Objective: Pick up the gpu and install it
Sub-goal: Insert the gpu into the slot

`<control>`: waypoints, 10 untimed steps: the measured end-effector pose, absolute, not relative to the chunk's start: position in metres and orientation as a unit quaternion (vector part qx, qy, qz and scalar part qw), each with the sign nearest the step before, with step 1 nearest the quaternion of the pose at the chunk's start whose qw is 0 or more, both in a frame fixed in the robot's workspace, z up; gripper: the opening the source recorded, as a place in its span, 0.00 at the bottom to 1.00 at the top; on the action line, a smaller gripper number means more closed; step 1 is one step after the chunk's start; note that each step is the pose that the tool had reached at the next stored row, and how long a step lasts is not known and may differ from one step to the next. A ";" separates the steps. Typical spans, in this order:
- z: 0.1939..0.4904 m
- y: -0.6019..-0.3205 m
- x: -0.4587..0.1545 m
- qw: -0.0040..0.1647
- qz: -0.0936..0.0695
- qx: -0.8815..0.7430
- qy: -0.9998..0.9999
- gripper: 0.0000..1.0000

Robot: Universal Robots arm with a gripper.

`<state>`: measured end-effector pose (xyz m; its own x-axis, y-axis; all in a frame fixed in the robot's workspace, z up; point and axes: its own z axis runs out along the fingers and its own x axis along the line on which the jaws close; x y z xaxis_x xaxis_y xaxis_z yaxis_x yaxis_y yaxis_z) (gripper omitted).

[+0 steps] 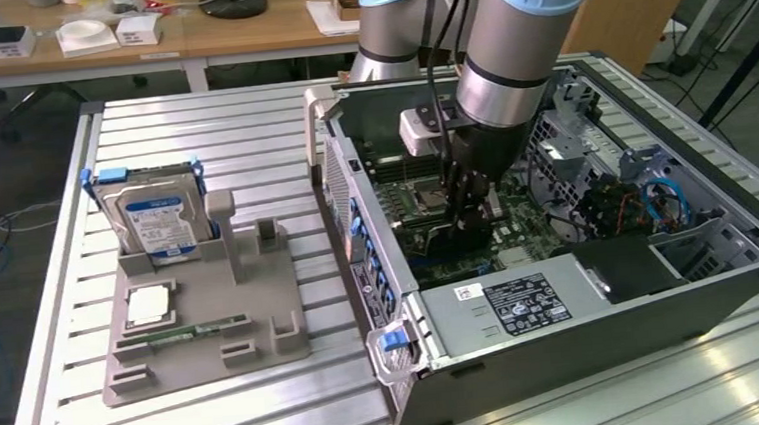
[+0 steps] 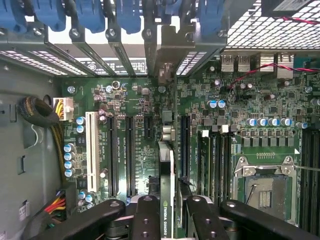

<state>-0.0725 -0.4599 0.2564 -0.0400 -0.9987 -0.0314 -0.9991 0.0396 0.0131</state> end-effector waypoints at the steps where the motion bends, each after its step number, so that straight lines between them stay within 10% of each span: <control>1: 0.256 -0.460 -0.073 0.007 0.016 -0.693 0.721 0.25; 10: 0.256 -0.460 -0.073 0.007 0.016 -0.693 0.721 0.25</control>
